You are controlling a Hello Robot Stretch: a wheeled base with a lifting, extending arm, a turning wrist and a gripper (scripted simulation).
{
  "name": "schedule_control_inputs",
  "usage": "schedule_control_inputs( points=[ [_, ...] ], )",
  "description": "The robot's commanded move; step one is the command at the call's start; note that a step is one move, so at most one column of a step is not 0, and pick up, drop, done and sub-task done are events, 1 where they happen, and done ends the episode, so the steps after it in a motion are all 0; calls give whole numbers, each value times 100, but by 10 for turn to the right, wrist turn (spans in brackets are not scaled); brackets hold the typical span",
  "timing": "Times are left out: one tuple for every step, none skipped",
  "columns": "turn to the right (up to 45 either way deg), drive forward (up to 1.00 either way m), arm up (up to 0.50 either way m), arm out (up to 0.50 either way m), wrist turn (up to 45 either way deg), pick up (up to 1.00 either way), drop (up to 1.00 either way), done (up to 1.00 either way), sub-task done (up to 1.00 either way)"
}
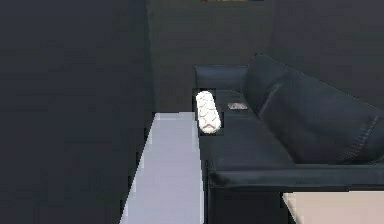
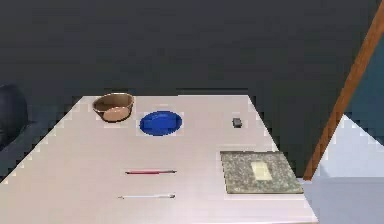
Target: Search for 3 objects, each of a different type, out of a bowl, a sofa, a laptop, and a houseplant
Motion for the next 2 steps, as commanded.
schedule_control_inputs(
  points=[
    [150,0,0,0,0,0,0,0,0],
    [0,0,0,0,0,0,0,0,100]
  ],
)
